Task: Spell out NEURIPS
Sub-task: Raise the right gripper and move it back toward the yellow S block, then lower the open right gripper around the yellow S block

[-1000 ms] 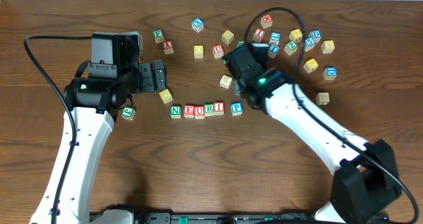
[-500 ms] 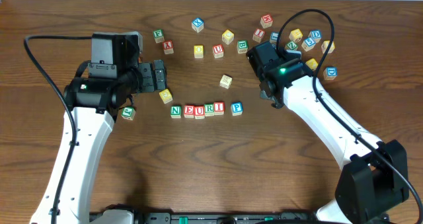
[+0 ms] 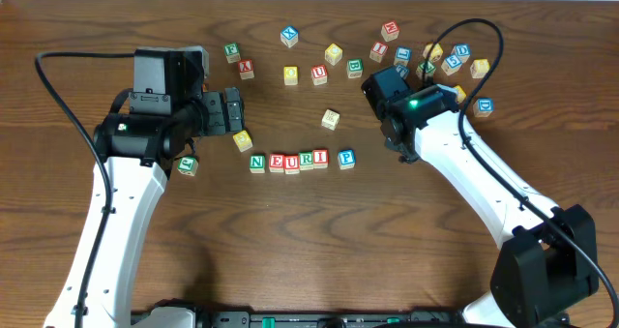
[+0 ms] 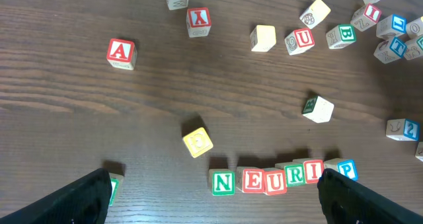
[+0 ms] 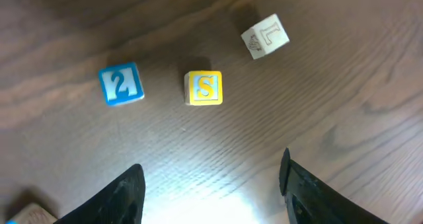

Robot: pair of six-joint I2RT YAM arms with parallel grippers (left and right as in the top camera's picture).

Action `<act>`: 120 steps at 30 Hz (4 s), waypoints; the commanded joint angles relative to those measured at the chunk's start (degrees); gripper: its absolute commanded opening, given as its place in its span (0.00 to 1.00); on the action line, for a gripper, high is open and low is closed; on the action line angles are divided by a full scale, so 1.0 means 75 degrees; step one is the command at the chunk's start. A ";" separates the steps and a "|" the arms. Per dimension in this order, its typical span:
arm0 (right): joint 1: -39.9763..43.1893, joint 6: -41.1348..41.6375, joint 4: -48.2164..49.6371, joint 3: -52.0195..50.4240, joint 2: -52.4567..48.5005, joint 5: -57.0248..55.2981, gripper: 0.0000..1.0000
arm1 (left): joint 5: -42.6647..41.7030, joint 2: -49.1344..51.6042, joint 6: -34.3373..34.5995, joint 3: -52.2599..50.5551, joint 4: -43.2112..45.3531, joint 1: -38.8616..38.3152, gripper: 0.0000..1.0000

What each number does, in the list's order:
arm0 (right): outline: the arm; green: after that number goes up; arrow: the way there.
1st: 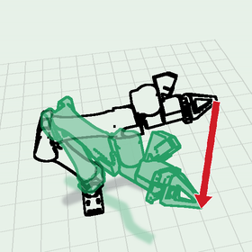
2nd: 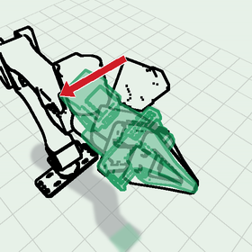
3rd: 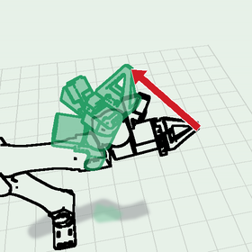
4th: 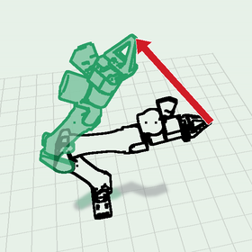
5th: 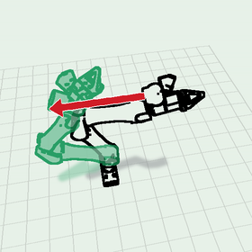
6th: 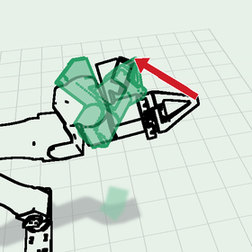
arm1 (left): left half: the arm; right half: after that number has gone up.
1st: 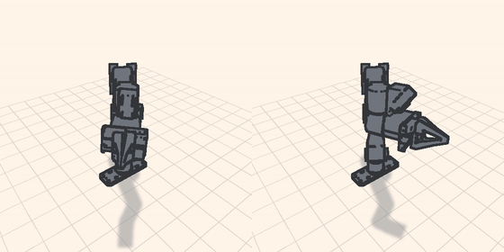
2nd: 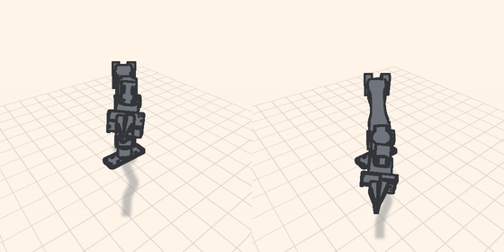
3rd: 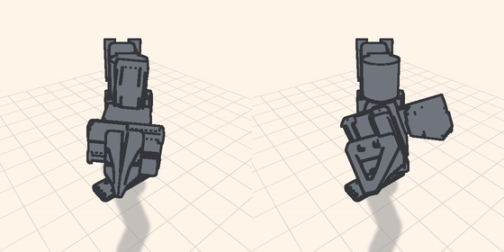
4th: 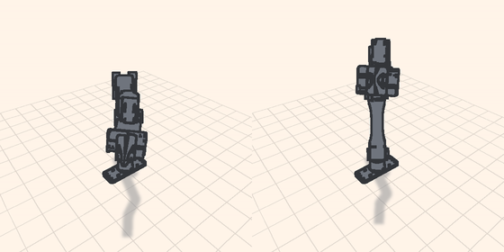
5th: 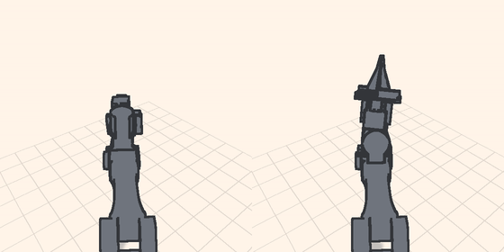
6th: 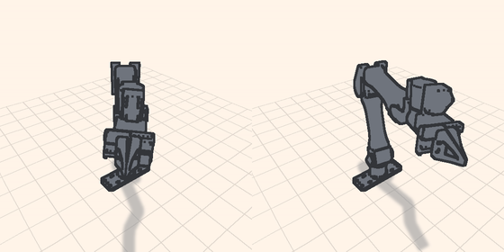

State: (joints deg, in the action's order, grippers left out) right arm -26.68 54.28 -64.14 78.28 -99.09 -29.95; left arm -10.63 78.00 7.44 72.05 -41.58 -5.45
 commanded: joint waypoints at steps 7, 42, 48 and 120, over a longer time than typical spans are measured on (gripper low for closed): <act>0.0017 0.1585 0.0064 0.0087 0.0152 -0.0708 0.63 | -0.0044 -0.0070 -0.0044 0.0175 0.0000 0.0012 0.98; 0.0560 0.1440 0.1990 -0.1367 -0.0184 -0.0699 0.65 | -0.0044 -0.0070 -0.0044 0.0175 0.0000 0.0012 0.98; 0.0562 0.1131 0.2451 -0.1469 -0.0184 -0.0641 0.63 | -0.0044 -0.0070 -0.0044 0.0175 0.0000 0.0012 0.98; 0.1204 -0.0187 0.3587 -0.1469 -0.1320 0.0160 0.54 | -0.0044 -0.0070 -0.0044 0.0175 0.0000 0.0012 0.98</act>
State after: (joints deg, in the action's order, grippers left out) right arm -18.26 53.54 -37.41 67.51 -108.38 -28.82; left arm -10.63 78.00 7.44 72.05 -41.58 -5.45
